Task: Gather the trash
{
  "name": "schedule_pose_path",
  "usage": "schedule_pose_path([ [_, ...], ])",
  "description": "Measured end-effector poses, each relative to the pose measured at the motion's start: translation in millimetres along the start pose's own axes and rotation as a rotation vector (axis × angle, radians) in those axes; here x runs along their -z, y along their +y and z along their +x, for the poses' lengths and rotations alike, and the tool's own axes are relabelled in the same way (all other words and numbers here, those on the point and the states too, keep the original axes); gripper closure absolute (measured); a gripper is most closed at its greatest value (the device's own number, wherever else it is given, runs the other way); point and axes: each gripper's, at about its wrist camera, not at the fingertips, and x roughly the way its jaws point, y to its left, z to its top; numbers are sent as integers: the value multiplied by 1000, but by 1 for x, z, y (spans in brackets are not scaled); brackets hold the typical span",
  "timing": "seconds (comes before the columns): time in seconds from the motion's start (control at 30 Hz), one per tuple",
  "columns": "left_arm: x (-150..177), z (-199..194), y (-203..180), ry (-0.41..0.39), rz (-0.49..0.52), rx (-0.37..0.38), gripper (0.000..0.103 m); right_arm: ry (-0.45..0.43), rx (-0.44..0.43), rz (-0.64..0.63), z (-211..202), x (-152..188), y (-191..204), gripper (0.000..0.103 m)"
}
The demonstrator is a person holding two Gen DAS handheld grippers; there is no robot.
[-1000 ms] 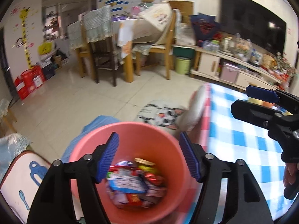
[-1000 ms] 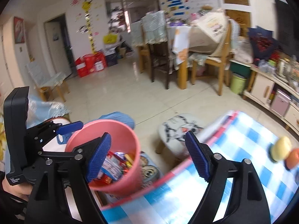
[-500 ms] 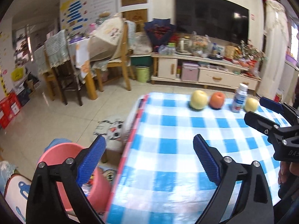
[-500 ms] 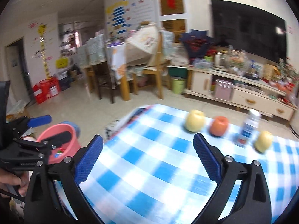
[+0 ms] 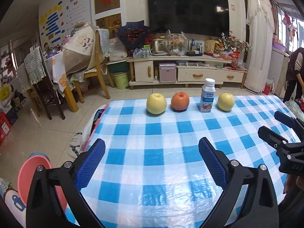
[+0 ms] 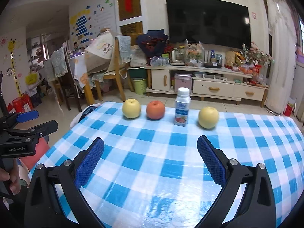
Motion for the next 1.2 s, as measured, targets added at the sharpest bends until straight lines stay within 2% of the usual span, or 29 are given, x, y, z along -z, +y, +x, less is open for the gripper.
schedule_pose_path([
  [0.3, 7, 44, -36, 25, 18, 40, 5, 8, 16, 27, 23, 16, -27, 4],
  [0.47, 15, 80, -44, 49, 41, 42, 5, 60, 33, 57, 45, 30, -29, 4],
  [0.77, 37, 121, -23, 116, -21, 40, 5, 123, 21, 37, 72, 44, -16, 4],
  [1.07, 43, 126, -16, 127, -14, 31, 5, 141, 28, 43, 84, 50, -14, 4],
  [1.2, 44, 129, -13, 153, -41, 65, 5, 134, 20, 29, 84, 50, -7, 4],
])
